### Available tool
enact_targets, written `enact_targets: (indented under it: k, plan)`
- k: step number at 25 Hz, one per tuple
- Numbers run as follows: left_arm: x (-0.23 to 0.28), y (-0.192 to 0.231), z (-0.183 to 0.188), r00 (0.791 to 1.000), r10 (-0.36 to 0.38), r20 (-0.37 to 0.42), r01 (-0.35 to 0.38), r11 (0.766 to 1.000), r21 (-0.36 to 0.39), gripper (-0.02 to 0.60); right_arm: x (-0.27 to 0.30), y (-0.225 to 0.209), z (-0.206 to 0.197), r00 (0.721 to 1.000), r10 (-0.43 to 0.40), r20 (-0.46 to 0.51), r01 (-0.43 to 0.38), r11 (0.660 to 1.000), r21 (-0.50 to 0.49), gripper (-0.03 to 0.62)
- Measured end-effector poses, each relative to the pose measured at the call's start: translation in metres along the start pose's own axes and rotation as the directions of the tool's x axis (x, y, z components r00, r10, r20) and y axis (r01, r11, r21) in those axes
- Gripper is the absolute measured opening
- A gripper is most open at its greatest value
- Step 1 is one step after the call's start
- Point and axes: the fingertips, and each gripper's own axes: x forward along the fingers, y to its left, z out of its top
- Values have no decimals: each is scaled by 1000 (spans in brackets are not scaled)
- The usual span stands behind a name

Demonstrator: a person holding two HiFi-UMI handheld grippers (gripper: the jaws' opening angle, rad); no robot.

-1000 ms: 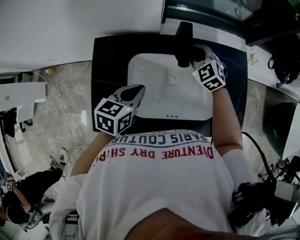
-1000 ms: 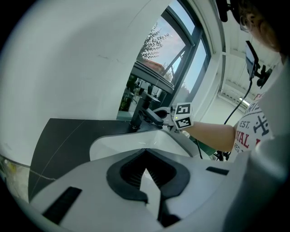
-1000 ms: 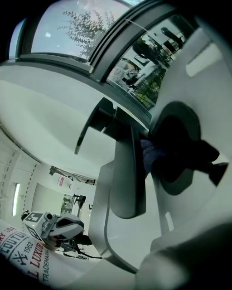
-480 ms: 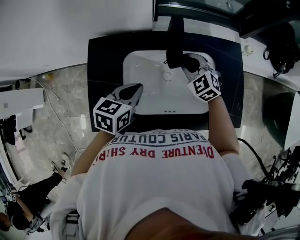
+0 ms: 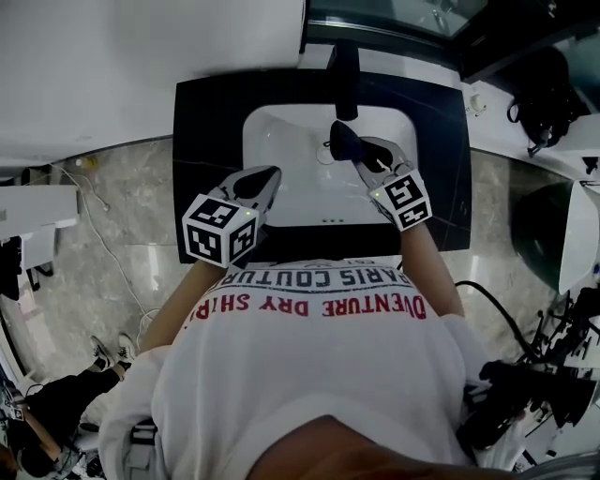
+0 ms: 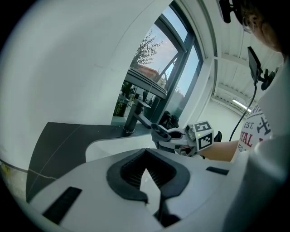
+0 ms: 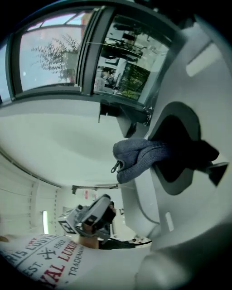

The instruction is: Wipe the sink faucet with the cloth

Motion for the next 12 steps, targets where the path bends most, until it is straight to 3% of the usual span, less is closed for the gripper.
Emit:
enact_targets:
  k: [3, 6, 12]
  plan:
    - [-7, -4, 2, 1000, -7, 22, 7, 1000, -5, 2, -6, 19, 26, 991, -16, 133, 0, 992, 126, 72]
    - [-13, -7, 8, 999, -16, 34, 15, 1000, 10, 2, -2, 19, 47, 971, -99, 219, 51, 975, 215, 72]
    - [-23, -6, 8, 999, -22, 26, 21, 1000, 20, 2, 14, 1, 61, 943, -266, 201, 224, 952, 208, 72]
